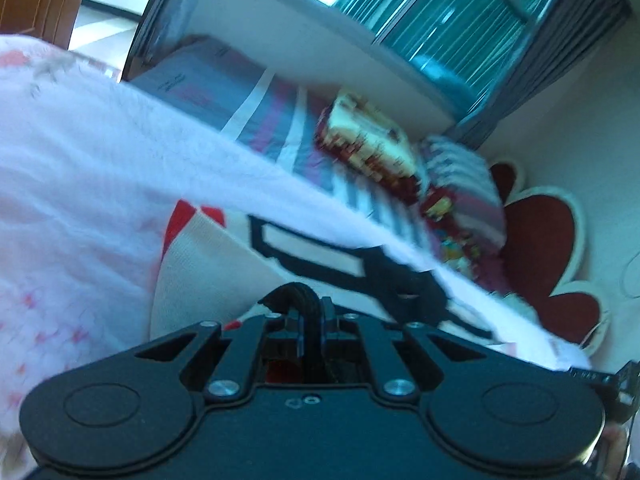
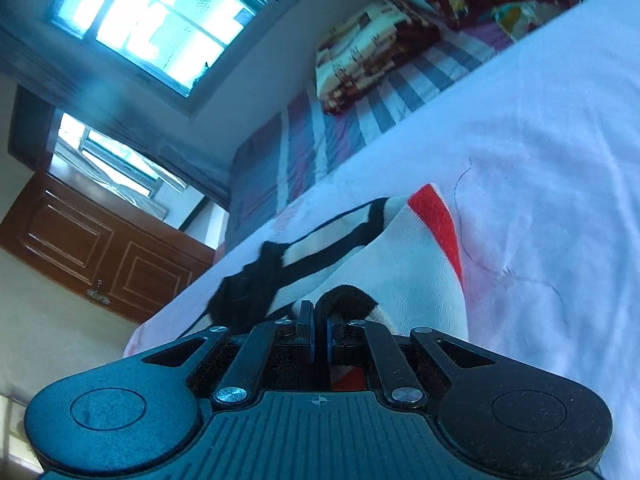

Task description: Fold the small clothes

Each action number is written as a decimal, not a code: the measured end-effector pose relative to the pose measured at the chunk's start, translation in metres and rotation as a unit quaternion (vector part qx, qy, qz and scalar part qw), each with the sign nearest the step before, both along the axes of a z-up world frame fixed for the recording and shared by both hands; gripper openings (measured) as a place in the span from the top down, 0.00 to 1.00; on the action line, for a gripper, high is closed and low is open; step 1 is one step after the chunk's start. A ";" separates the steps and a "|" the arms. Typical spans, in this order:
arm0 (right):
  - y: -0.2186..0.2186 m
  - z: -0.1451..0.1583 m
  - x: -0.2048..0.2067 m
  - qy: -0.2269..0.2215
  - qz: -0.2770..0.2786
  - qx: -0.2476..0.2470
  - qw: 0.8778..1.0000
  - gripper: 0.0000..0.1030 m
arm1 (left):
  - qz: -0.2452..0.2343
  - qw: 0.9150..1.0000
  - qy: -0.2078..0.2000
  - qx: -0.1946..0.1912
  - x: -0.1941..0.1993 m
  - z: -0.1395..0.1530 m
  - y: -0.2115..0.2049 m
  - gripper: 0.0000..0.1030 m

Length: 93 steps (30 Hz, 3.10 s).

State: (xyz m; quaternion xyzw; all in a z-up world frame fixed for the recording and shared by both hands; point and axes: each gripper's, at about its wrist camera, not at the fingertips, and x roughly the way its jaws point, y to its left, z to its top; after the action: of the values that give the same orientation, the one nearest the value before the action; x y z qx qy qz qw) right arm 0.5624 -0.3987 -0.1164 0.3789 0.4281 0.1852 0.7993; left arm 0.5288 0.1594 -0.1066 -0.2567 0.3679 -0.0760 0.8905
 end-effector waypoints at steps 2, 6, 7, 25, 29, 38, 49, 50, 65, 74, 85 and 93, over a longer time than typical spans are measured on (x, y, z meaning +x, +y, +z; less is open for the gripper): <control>-0.002 -0.015 0.015 -0.008 0.001 0.013 1.000 0.93 | -0.010 1.000 0.002 -0.007 0.013 -0.015 0.003 0.90; -0.016 -0.009 0.009 -0.084 -0.061 -0.023 0.994 0.22 | 0.023 0.995 -0.077 -0.053 0.002 -0.018 0.021 0.34; -0.021 -0.007 0.005 -0.099 -0.066 -0.017 0.993 0.22 | 0.040 0.994 -0.093 -0.040 -0.004 -0.016 0.023 0.24; 0.092 -0.032 -0.007 -0.186 0.104 -0.315 0.925 0.97 | -0.103 0.964 -0.066 0.237 0.012 -0.011 -0.039 0.97; 0.084 -0.025 -0.011 -0.221 0.034 -0.310 0.924 0.97 | -0.021 0.967 -0.129 0.218 -0.007 -0.002 -0.032 0.97; 0.094 -0.046 0.016 -0.150 0.037 -0.370 0.916 0.97 | 0.006 0.955 -0.038 0.293 0.027 -0.025 -0.048 0.95; 0.150 -0.006 -0.007 -0.230 0.108 -0.342 0.905 0.69 | 0.007 0.961 -0.100 0.256 0.014 0.005 -0.092 0.46; 0.165 -0.009 -0.005 -0.221 0.127 -0.336 0.907 0.76 | -0.015 0.961 -0.100 0.259 0.016 0.002 -0.110 0.45; 0.121 -0.052 0.012 -0.164 0.092 -0.375 0.908 0.76 | -0.046 0.945 -0.064 0.318 0.027 -0.030 -0.084 0.39; 0.136 -0.038 -0.013 -0.212 0.083 -0.396 0.890 0.40 | -0.039 0.945 -0.067 0.317 0.011 -0.013 -0.094 0.39; 0.214 -0.029 -0.071 -0.222 0.166 -0.339 0.899 0.60 | -0.084 0.948 -0.084 0.295 -0.038 -0.028 -0.161 0.38; 0.163 -0.045 -0.084 -0.185 0.125 -0.389 0.894 0.46 | -0.049 0.953 -0.078 0.288 -0.062 -0.027 -0.103 0.35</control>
State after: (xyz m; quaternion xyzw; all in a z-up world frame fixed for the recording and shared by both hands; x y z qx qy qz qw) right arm 0.4788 -0.2355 -0.1618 -0.0600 0.3540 0.1686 0.9179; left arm 0.4672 0.0561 -0.1339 0.0352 0.3160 -0.0300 0.9476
